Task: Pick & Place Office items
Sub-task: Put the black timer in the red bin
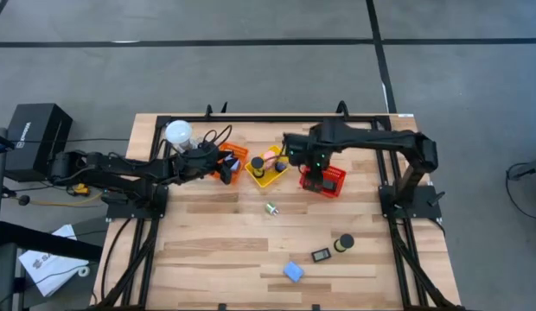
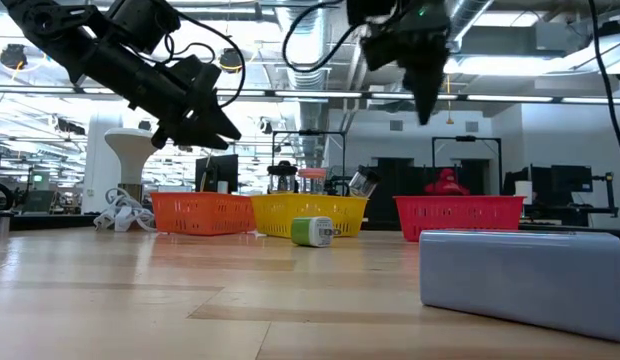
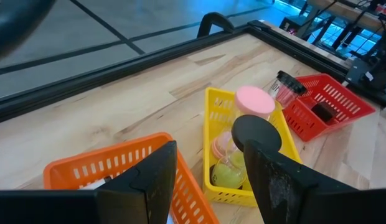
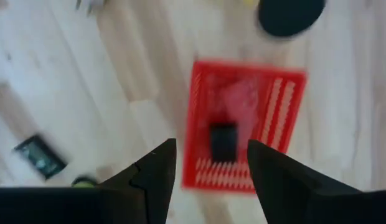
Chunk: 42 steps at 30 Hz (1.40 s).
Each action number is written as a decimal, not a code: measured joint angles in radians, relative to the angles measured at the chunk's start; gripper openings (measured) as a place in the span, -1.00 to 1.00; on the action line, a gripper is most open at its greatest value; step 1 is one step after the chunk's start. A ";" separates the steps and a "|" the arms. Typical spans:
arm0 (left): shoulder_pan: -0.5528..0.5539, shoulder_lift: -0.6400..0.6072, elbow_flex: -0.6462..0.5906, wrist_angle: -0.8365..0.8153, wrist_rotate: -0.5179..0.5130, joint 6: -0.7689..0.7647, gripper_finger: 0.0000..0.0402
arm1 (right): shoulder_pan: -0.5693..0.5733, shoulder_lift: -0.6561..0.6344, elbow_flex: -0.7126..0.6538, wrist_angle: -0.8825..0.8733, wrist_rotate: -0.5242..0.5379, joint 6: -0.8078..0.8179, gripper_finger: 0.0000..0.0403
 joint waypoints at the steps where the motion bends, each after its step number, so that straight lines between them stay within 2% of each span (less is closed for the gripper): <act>1: 0.000 0.000 0.000 0.001 0.000 0.000 -0.10 | 0.019 -0.004 0.001 -0.019 0.000 0.021 -0.08; 11: 0.000 0.000 0.000 0.010 0.000 0.000 -0.10 | 0.220 -0.052 0.001 -0.053 0.091 0.218 -0.08; 21: 0.000 0.000 0.000 0.016 0.000 0.000 -0.10 | 0.425 -0.108 -0.005 -0.037 0.097 0.268 -0.10; 28: 0.000 0.000 0.000 0.030 0.000 0.000 -0.10 | 0.531 -0.109 -0.075 0.071 0.088 0.294 -0.09; 33: 0.000 0.000 0.000 0.036 0.000 0.000 -0.10 | 0.577 -0.104 -0.141 0.180 0.017 0.293 -0.10; 38: 0.000 0.000 0.000 0.042 0.000 0.000 -0.10 | 0.641 -0.105 -0.221 0.338 -0.019 0.179 -0.10; 42: 0.000 0.000 0.000 0.045 0.000 0.000 -0.10 | 0.687 -0.104 -0.317 0.459 -0.038 0.166 -0.10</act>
